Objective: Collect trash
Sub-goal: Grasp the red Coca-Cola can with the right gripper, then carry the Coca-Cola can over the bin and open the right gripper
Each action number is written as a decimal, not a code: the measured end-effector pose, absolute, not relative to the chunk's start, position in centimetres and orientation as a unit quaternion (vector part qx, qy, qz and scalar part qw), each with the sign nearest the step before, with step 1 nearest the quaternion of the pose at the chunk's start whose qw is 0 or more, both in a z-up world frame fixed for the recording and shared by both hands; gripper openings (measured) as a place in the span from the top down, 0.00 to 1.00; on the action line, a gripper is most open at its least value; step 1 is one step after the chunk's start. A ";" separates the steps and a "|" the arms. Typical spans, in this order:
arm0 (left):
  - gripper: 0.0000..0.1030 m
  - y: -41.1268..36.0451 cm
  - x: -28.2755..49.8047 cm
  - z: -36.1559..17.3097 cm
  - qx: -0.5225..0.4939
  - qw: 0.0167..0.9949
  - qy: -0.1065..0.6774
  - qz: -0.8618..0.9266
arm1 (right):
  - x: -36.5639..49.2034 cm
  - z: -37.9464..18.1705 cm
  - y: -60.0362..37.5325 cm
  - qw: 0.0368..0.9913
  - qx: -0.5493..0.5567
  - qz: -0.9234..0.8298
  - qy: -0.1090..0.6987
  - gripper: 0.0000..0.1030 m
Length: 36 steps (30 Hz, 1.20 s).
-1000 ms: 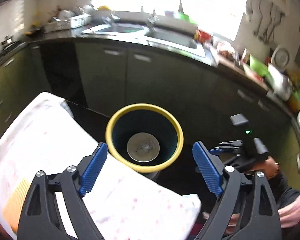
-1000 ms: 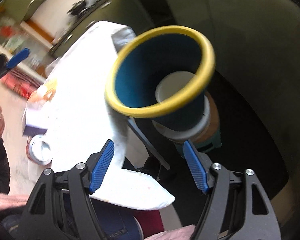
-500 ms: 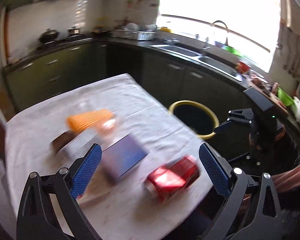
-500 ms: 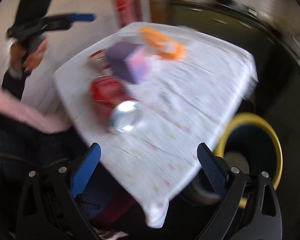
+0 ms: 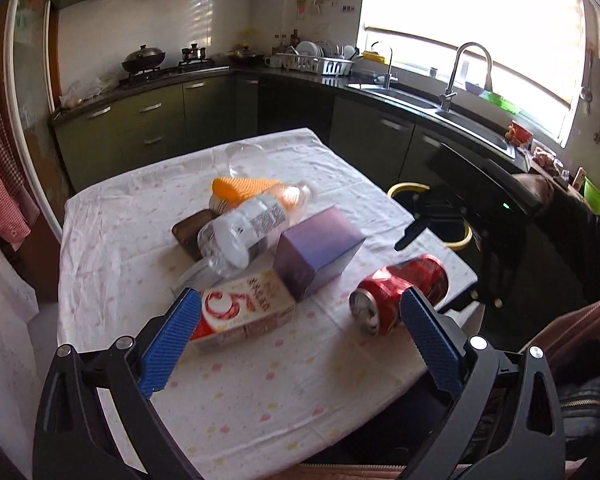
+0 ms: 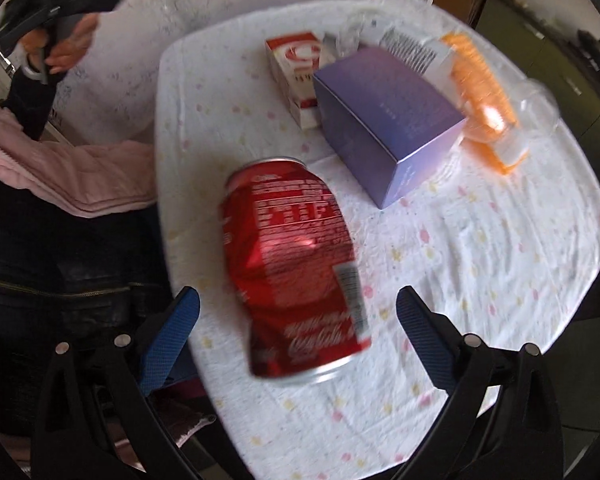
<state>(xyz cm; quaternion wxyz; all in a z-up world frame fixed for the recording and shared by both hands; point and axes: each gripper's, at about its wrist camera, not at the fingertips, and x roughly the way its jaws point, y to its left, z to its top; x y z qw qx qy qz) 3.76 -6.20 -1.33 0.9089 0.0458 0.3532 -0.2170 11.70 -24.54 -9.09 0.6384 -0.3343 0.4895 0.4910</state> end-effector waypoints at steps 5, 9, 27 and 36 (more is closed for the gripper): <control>0.05 -5.2 3.5 -1.8 0.039 0.909 0.353 -0.217 | 12.3 -10.0 -23.7 0.623 -0.327 0.496 0.509 0.15; 0.05 -4.4 3.6 -2.0 0.029 0.910 0.353 -0.216 | 11.9 -10.4 -22.8 0.615 -0.334 0.496 0.514 0.19; 0.05 -4.0 3.9 -2.9 0.018 0.909 0.358 -0.215 | 11.8 -6.9 -28.8 0.719 -0.270 0.410 0.492 0.34; 0.05 -5.2 4.5 -3.5 0.019 0.903 0.366 -0.224 | 18.9 -8.7 -43.5 0.792 -0.151 0.178 0.564 0.34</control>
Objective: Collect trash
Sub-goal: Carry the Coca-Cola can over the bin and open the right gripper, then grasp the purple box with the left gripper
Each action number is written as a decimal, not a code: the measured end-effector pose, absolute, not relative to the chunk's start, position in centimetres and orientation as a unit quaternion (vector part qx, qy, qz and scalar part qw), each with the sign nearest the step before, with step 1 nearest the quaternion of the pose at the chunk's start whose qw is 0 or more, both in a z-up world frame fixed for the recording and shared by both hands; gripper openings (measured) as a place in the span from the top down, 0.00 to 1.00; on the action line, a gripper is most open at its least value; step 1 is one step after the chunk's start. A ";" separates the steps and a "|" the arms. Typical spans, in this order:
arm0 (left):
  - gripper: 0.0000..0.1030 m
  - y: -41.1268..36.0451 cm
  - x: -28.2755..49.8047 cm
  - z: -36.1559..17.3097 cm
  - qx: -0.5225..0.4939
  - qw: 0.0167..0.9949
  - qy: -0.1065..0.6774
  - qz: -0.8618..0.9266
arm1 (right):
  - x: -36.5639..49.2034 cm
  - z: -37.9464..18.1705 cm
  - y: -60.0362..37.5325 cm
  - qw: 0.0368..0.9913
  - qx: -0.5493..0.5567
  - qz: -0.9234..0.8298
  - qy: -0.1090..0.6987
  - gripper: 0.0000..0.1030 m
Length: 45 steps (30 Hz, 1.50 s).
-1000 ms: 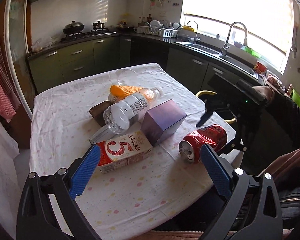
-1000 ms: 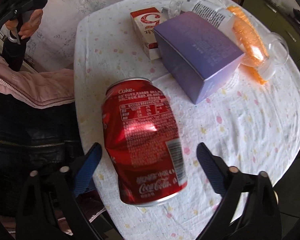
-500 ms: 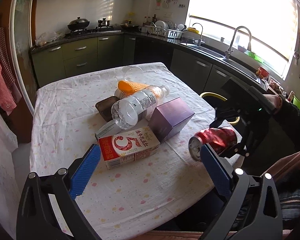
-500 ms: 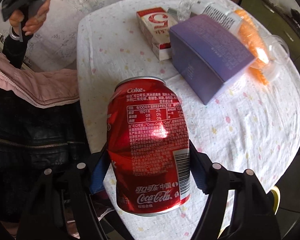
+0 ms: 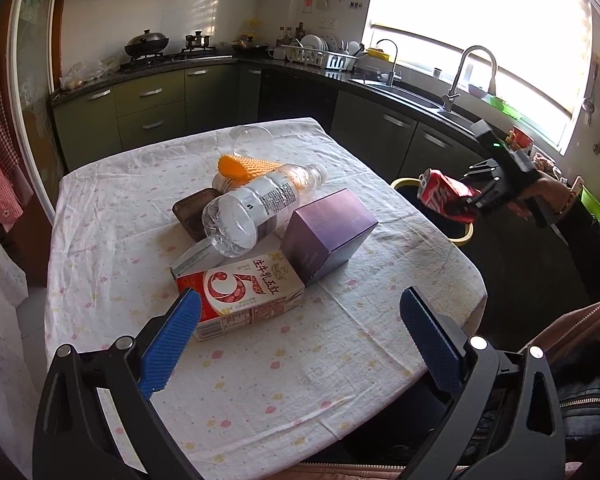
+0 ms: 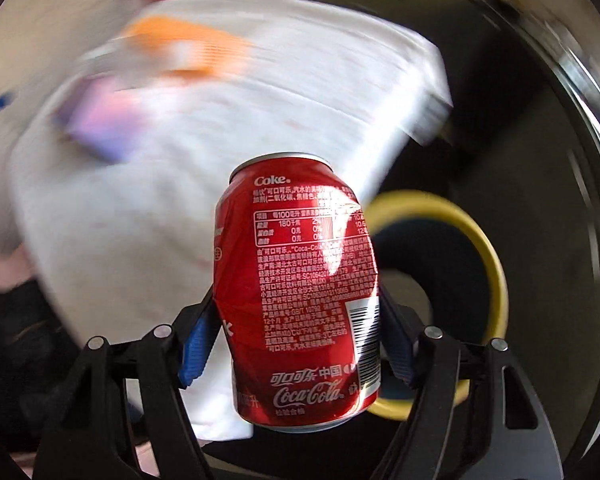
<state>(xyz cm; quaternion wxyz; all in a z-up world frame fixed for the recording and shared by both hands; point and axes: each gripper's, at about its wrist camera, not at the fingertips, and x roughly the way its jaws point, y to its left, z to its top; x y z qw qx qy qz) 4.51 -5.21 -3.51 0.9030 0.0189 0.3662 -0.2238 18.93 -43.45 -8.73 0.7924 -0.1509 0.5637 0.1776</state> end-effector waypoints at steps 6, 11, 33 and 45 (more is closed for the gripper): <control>0.05 -5.5 4.8 -3.7 0.021 0.901 0.370 -0.225 | 22.9 -12.7 -49.8 0.778 -0.096 0.075 0.616 0.34; 0.05 -5.9 5.0 -3.8 0.024 0.898 0.376 -0.227 | 24.8 -15.5 -52.2 0.765 -0.076 0.050 0.637 0.34; 0.05 -12.0 8.2 -4.4 0.161 0.858 0.337 -0.352 | 16.8 -12.3 -48.9 0.818 -0.009 0.091 0.568 0.25; 0.05 -16.1 14.9 -6.0 0.215 0.807 0.344 -0.429 | 14.2 -11.5 -46.4 0.822 0.007 0.127 0.555 0.24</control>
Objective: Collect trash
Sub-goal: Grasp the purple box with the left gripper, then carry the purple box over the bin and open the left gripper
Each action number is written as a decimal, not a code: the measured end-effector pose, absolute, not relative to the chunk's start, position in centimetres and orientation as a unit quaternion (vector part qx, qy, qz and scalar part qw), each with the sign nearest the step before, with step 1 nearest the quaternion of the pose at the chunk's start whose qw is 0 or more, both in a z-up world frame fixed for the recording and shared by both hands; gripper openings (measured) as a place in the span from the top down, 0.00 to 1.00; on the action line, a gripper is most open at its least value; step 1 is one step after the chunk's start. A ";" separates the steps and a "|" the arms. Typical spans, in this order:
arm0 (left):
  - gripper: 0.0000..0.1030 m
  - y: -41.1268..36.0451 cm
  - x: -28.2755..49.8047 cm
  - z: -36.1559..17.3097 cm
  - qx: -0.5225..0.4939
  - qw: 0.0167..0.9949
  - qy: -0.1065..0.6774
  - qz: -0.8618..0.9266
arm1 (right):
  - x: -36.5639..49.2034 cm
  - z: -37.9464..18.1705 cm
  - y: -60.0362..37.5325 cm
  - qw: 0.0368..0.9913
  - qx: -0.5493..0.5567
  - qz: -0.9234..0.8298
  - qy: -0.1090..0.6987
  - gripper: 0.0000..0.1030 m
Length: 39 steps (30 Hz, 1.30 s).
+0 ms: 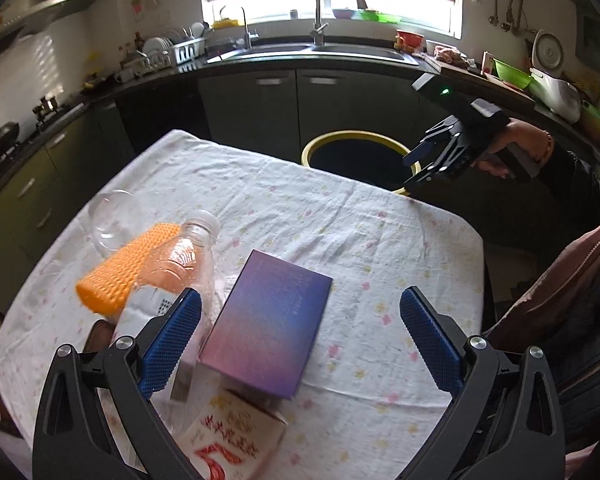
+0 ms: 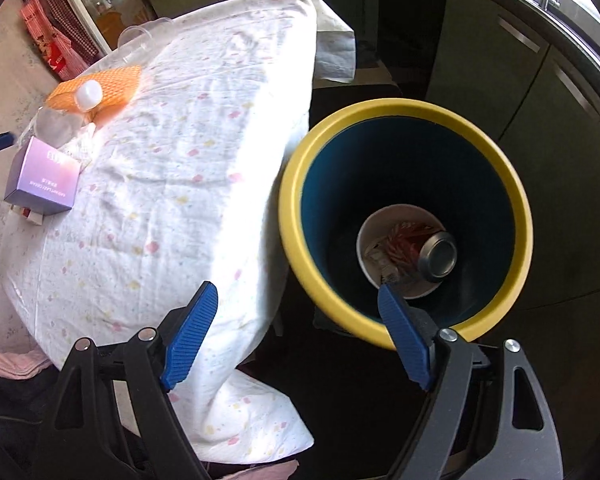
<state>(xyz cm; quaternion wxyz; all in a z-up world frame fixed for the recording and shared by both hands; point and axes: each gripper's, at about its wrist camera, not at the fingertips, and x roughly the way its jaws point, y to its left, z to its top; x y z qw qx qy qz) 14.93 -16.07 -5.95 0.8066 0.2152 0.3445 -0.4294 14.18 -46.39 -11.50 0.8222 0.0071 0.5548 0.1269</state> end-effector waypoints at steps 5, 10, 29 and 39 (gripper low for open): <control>0.08 -17.1 16.0 -7.5 0.230 0.795 0.359 -0.432 | 13.7 -11.4 -46.4 0.821 0.018 0.138 0.553 0.24; 0.21 -17.9 16.4 -8.7 0.250 0.792 0.365 -0.420 | 14.2 -12.2 -45.9 0.817 0.024 0.148 0.556 0.24; 0.44 -19.3 14.9 -8.8 0.224 0.827 0.366 -0.363 | 10.0 -12.8 -47.4 0.844 0.095 0.129 0.512 0.24; 0.45 -26.6 14.9 -5.3 0.189 0.829 0.337 -0.404 | 5.2 -12.7 -51.7 0.861 0.160 0.080 0.476 0.24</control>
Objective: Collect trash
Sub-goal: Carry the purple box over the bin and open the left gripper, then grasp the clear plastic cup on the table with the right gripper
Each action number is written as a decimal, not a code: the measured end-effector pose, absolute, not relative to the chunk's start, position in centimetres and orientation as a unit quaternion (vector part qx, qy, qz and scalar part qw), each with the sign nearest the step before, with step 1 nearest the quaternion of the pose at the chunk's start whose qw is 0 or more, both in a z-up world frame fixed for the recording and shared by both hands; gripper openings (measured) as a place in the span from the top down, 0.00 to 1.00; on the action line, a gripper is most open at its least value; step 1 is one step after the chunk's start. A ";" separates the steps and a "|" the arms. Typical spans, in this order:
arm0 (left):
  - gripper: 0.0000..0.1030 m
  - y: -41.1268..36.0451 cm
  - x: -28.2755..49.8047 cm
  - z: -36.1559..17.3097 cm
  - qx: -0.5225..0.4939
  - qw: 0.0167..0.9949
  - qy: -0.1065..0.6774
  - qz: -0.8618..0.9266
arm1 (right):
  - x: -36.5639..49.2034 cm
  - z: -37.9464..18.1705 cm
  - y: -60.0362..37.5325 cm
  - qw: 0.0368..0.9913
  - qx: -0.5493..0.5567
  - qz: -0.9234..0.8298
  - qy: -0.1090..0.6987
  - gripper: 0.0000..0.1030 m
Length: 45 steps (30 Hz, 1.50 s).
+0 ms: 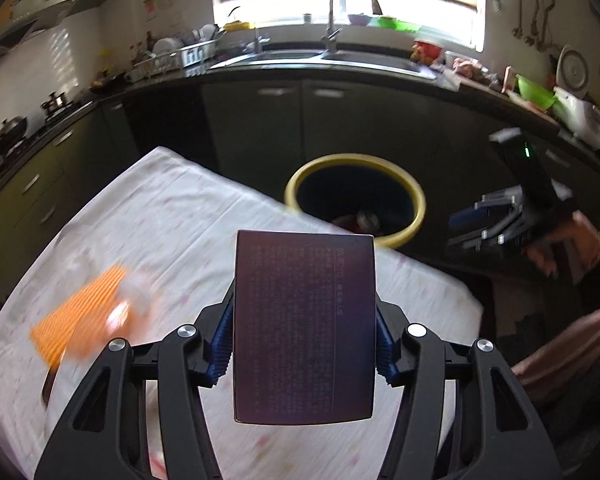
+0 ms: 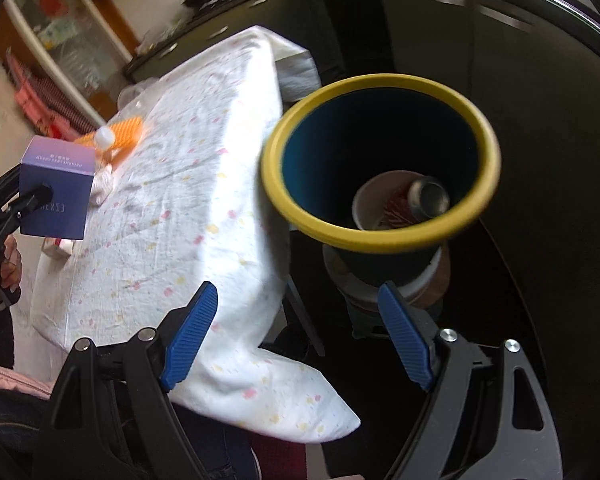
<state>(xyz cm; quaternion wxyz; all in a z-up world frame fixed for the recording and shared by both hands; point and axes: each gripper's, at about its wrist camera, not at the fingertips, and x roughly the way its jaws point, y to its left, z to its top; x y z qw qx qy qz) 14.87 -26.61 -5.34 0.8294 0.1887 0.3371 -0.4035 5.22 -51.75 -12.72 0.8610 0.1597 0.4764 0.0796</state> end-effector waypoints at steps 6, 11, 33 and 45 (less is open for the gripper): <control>0.46 -33.3 16.9 -4.0 0.161 0.816 0.332 -0.444 | 2.8 -12.8 -54.4 0.868 0.199 0.048 0.453 0.24; 0.45 -39.7 19.4 -5.1 0.152 0.802 0.350 -0.459 | 1.5 -13.8 -56.1 0.864 0.238 0.031 0.443 0.24; 0.29 -48.7 26.4 -11.8 0.117 0.795 0.413 -0.429 | 2.0 -15.9 -56.1 0.844 0.279 0.008 0.458 0.22; 0.19 -32.0 19.7 -5.6 0.042 0.837 0.355 -0.415 | 4.9 -14.6 -53.1 0.849 0.249 0.028 0.465 0.22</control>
